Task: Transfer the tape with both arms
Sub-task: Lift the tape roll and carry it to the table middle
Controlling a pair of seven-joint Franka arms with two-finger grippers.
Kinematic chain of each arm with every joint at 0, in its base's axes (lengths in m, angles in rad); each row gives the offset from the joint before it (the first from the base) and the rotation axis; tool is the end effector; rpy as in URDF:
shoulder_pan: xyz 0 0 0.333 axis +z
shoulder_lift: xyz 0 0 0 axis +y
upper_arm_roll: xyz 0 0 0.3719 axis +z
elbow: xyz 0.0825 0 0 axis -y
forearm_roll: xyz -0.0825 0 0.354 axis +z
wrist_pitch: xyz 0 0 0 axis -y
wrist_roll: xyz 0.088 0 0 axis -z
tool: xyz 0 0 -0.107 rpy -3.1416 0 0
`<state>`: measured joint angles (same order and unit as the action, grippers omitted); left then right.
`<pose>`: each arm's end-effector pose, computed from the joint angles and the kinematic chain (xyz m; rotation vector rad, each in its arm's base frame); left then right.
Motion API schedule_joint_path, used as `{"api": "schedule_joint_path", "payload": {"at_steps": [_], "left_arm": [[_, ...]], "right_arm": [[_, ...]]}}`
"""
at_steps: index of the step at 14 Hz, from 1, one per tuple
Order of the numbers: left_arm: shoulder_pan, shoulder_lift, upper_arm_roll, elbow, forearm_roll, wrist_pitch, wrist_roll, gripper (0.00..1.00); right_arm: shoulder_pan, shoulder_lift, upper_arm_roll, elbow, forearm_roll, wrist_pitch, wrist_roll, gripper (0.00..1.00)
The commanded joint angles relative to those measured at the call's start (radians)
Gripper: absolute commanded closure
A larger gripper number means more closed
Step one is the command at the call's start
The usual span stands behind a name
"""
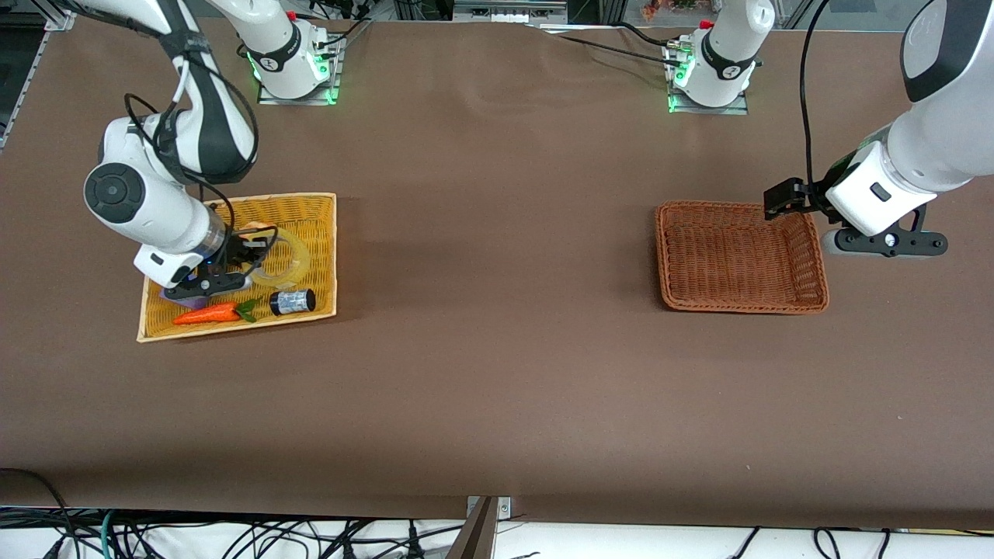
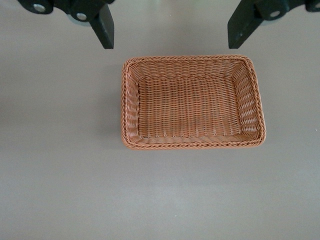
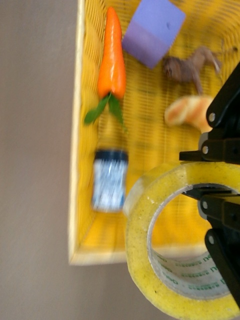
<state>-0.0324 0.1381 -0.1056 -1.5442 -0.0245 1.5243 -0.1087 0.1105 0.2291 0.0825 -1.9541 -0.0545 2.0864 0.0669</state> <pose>0.5587 -0.0757 0.6136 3.1118 -0.0446 -0.2508 0.5694 0.1055 0.4259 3.0897 0.2384 -0.1418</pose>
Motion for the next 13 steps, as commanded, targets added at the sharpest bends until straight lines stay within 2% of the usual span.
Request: {"api": "schedule_joint_path", "payload": {"at_steps": [1, 4, 8, 11, 13], "left_arm": [[0.005, 0.008, -0.008, 0.022, 0.032, -0.015, 0.006, 0.00], [0.006, 0.009, -0.008, 0.022, 0.032, -0.015, 0.006, 0.00], [0.006, 0.009, -0.008, 0.022, 0.032, -0.015, 0.006, 0.00], [0.006, 0.009, -0.008, 0.022, 0.032, -0.015, 0.006, 0.00], [0.006, 0.009, -0.008, 0.022, 0.032, -0.015, 0.006, 0.00]], "right_arm": [[0.038, 0.042, 0.097, 0.133, 0.007, -0.069, 0.207, 1.00], [0.145, 0.130, 0.114, 0.268, 0.007, -0.080, 0.405, 1.00], [0.288, 0.303, 0.114, 0.473, 0.004, -0.112, 0.650, 1.00], [0.383, 0.400, 0.109, 0.566, -0.010, -0.101, 0.781, 1.00], [0.411, 0.444, 0.108, 0.590, -0.027, -0.094, 0.809, 1.00]]}}
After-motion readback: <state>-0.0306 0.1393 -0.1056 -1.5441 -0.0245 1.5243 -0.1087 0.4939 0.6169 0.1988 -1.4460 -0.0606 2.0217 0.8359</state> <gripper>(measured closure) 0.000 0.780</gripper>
